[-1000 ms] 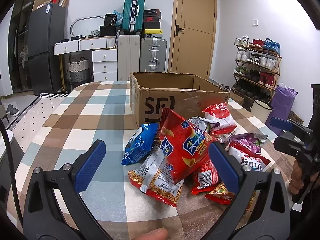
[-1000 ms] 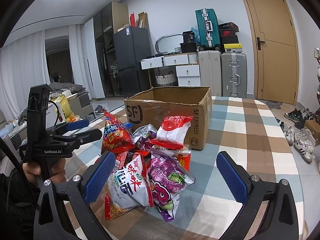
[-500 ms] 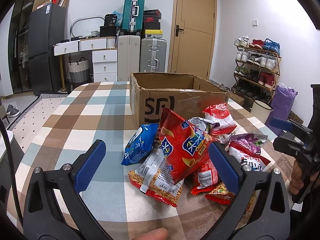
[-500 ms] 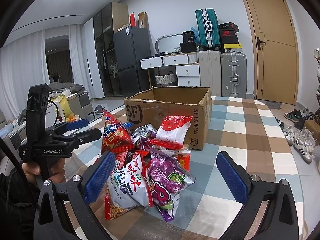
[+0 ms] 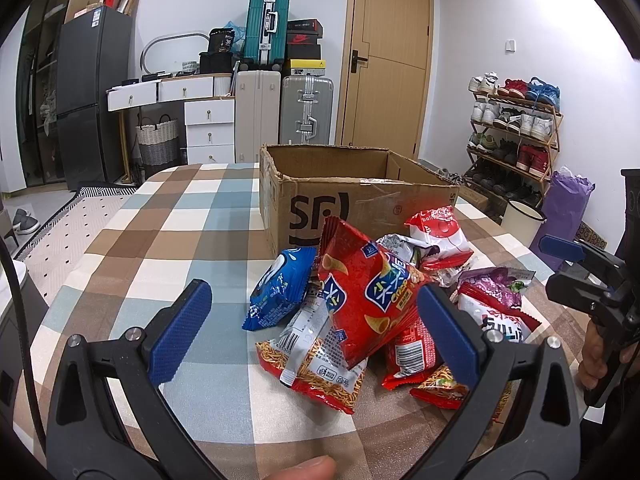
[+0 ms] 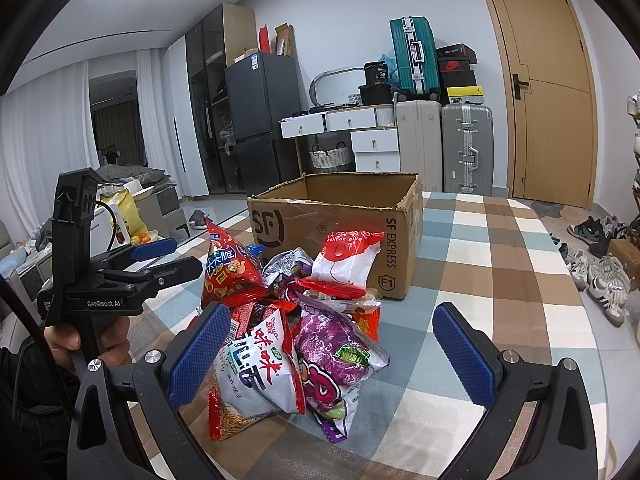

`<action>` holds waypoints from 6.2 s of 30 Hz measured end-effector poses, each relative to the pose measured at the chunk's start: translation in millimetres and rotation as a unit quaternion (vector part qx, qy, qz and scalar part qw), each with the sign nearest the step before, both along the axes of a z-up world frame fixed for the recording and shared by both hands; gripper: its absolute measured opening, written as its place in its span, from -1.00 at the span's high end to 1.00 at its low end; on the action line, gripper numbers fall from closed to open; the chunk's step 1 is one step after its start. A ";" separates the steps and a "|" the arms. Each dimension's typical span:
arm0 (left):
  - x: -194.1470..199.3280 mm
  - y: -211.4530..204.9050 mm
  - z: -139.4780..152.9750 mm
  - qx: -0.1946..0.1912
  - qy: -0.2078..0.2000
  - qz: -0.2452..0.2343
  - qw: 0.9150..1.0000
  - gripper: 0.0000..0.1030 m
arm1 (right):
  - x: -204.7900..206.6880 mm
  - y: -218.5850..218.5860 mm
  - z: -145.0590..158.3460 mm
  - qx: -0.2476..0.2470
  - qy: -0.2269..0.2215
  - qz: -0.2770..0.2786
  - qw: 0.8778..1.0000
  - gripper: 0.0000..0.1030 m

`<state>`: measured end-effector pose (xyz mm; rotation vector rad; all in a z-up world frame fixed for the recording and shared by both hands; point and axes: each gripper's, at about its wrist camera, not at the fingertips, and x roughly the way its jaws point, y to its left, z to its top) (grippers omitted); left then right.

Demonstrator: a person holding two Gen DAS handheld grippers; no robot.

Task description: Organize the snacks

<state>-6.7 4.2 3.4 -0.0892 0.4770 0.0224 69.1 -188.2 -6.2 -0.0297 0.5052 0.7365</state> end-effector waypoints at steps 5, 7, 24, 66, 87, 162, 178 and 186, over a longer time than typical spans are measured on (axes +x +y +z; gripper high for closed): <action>3.7 -2.2 -2.6 0.000 0.000 0.001 1.000 -0.99 | 0.2 0.0 0.0 -0.001 0.000 0.000 1.000 -1.00; 3.2 -2.0 -2.3 0.000 0.000 0.001 1.000 -0.99 | 0.2 -0.1 0.0 0.000 0.000 0.000 1.000 -1.00; 2.2 -1.3 -2.2 0.000 -0.001 0.001 1.000 -0.99 | 0.8 -0.4 -1.5 -0.003 0.002 0.000 1.000 -1.00; 65.8 -11.8 -17.9 -0.012 0.095 -0.039 0.995 -0.97 | 56.4 0.7 -38.9 -0.055 0.159 -0.028 0.985 -0.98; 103.6 0.9 -29.1 -0.088 0.119 -0.089 0.985 -0.47 | 63.3 14.5 -52.2 -0.015 0.225 0.035 0.973 -0.36; 55.3 18.1 103.6 -0.088 -0.046 -0.096 0.990 0.83 | 95.4 18.9 75.5 0.047 0.089 -0.009 0.995 0.10; 125.0 22.7 107.5 -0.084 -0.042 -0.095 0.991 0.83 | 156.3 41.8 76.3 0.065 0.103 -0.060 0.991 0.10; 155.6 20.0 86.7 -0.077 -0.022 -0.090 0.993 0.83 | 175.7 60.0 65.8 0.060 0.102 -0.064 0.991 0.10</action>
